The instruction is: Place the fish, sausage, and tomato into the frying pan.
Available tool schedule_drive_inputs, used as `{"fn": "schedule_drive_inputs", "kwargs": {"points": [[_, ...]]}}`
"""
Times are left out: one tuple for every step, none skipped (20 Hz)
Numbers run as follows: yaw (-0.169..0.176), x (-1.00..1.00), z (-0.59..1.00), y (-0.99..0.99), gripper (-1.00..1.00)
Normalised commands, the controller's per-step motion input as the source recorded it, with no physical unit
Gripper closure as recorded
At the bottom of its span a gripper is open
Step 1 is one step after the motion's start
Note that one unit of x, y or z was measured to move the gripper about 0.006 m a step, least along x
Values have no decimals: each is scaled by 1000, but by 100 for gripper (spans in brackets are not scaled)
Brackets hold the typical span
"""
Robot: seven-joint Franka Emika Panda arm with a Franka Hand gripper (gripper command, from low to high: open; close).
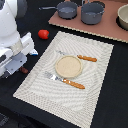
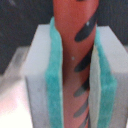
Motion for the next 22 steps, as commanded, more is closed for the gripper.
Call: {"fn": "schedule_drive_inputs", "kwargs": {"points": [[25,517,1000,689,100],[35,554,1000,686,100],[40,571,1000,677,100],[40,571,1000,677,100],[40,571,1000,677,100],[45,574,1000,683,100],[50,577,1000,689,100],[55,566,1000,700,100],[48,540,1000,737,100],[42,491,1000,771,100],[39,477,1000,789,100],[31,466,1000,811,100],[21,426,1000,846,100],[16,360,1000,891,100],[18,229,1000,940,100],[14,154,963,969,100],[5,83,854,1000,100],[1,31,760,1000,100],[0,0,663,1000,100],[0,0,597,1000,100],[0,0,500,1000,100],[0,0,443,1000,100]]}}
